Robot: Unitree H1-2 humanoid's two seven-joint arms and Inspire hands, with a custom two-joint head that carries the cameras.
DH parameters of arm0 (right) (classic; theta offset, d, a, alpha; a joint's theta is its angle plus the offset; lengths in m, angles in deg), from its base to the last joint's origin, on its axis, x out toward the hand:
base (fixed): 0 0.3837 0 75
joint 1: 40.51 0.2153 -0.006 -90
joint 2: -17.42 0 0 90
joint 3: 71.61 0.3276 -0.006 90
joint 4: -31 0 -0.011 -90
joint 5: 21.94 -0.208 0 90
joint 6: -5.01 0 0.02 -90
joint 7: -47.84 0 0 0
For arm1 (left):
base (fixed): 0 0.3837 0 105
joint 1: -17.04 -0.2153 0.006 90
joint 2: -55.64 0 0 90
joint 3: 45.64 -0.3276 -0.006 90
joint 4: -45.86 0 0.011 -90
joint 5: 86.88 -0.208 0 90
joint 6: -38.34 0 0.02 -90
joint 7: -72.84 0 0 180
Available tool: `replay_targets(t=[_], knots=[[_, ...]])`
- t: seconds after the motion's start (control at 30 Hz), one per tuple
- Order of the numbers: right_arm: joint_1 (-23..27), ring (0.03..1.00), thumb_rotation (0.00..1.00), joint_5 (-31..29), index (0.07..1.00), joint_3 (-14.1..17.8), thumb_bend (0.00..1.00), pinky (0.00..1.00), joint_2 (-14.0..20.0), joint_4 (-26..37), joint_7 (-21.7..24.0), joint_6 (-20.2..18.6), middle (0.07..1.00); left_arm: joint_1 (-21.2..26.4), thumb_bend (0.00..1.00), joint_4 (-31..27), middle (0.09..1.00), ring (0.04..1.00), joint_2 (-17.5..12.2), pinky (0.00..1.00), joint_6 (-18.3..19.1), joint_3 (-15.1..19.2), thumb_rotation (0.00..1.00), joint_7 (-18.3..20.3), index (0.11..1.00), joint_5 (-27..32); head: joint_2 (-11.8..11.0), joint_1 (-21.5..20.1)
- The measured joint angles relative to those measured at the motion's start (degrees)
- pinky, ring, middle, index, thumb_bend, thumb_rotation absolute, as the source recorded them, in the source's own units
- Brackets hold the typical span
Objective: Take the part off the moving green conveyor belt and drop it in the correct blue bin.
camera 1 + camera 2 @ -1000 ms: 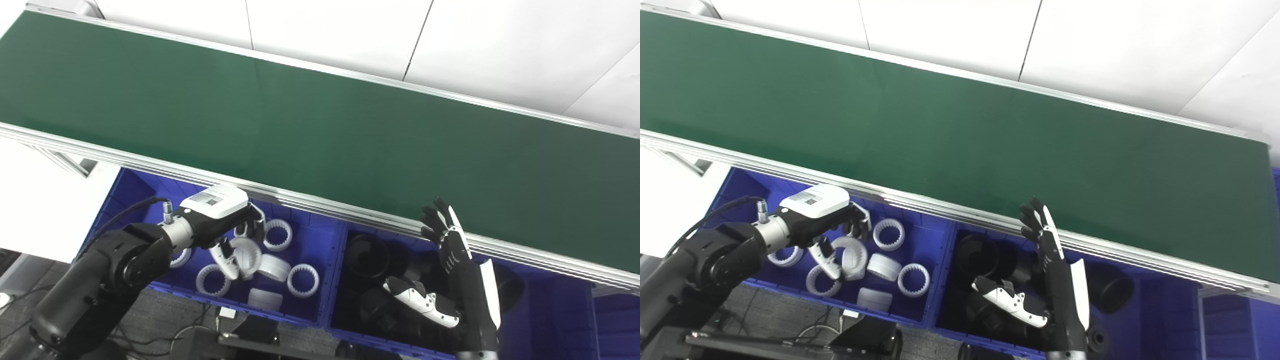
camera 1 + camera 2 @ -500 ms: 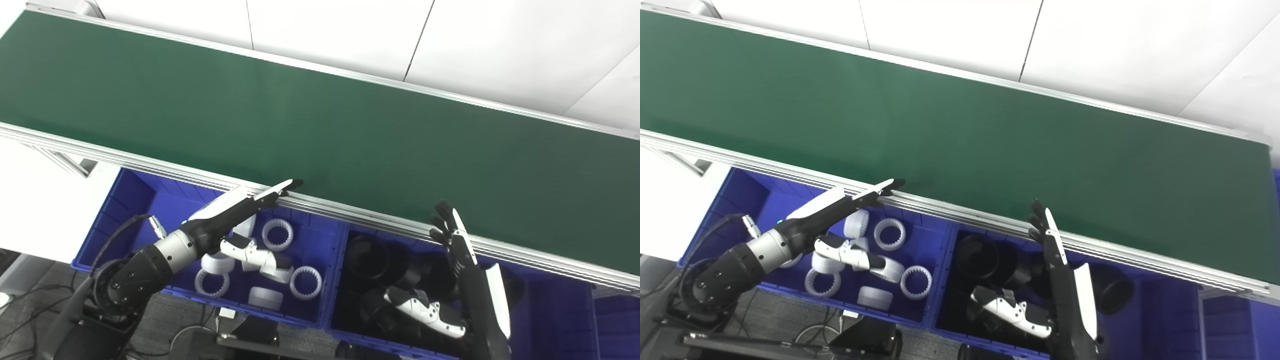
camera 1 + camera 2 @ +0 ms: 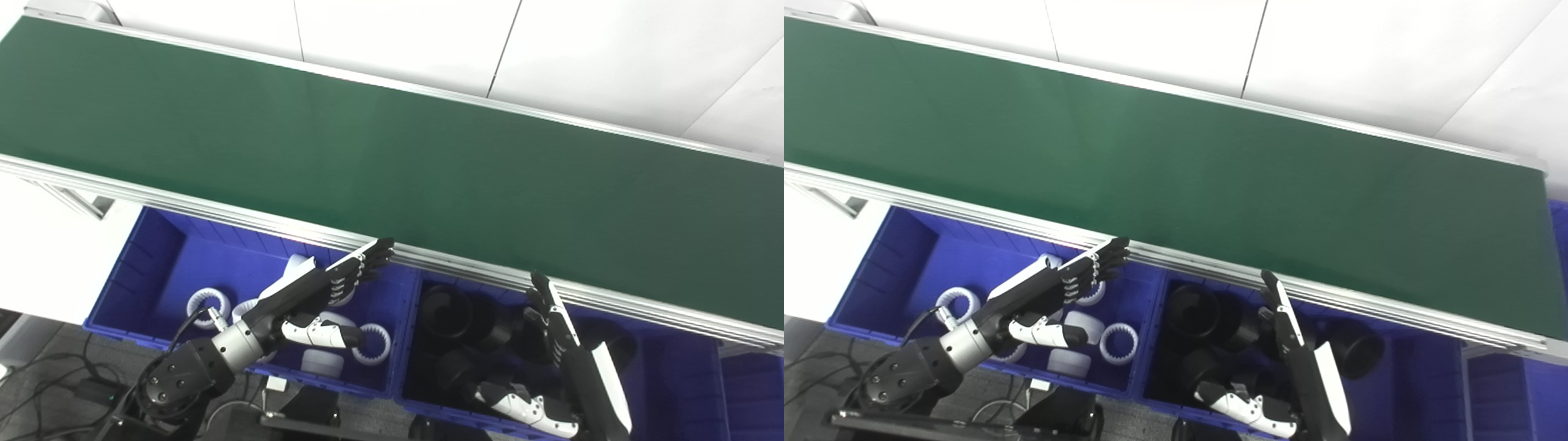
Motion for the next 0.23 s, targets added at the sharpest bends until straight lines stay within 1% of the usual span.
replay_targets(t=[0.07,0.13,0.23], knots=[[0.0,0.968,0.41,0.2,1.000,0.3,0.91,0.91,0.1,0.0,0.0,-0.1,1.000,0.0,0.74,0.0,1.000,1.000,-0.1,1.00,-0.2,-0.2,0.49,-0.3,1.000,-1.2,-0.3,0.6],[0.0,0.963,0.40,0.0,1.000,0.3,0.91,0.91,0.1,0.0,0.1,-0.1,0.999,0.1,0.74,0.1,1.000,1.000,-0.3,1.00,-1.6,-0.6,0.48,-0.4,1.000,-3.3,-0.8,1.1],[0.0,0.953,0.40,-2.9,1.000,0.3,0.92,0.90,-0.4,-0.4,0.1,-0.1,0.991,0.1,0.74,0.6,1.000,1.000,-0.4,1.00,-2.9,-0.6,0.47,-0.6,1.000,-4.4,-1.1,0.7]])
